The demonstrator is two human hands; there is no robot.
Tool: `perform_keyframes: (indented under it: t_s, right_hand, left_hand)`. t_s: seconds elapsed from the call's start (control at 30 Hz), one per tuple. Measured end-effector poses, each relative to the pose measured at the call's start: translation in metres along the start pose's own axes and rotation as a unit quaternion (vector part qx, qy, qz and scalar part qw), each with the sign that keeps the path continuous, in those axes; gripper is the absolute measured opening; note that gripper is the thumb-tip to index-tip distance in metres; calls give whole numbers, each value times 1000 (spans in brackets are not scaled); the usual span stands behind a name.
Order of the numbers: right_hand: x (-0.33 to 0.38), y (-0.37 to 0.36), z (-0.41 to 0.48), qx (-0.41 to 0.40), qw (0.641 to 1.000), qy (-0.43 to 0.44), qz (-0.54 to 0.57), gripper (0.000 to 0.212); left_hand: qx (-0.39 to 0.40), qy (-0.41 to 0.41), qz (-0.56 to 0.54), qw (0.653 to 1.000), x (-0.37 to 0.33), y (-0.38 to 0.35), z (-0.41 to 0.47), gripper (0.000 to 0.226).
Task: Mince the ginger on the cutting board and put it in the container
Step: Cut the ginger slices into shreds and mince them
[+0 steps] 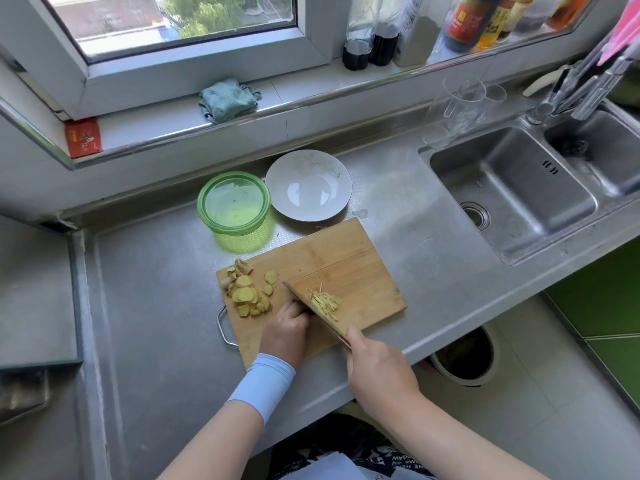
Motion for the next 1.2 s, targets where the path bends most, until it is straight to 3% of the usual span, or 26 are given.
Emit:
perform_keyframes:
  t_s: [0.1,0.27,0.7,1.2]
  right_hand:
    - [0,-1,3,2,1000,-6,-2,12]
    - [10,-5,20,1,1000,6,-9,22]
    - [7,-3,14,13,1000,-2,6,4]
    - [2,-6,16,8,1000,-5,14,7]
  left_hand:
    - [-7,2,-3,1000,0,0,1,29]
    - [-10,6,-6,1000,2,-1,-1,29]
    - [-20,12,-8,1000,0,2,-1,31]
    - [2,7,-25,1000,1,4,-1,25]
Point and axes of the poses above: each hand's wrist, its own z-axis towards the middle knuckle, its own y-axis out of the back of the hand, x = y × z, the point moved 6 cm from there along z, towards the middle knuckle, and after that the axes turned 10 degrees about z, right-handed, at the moved point
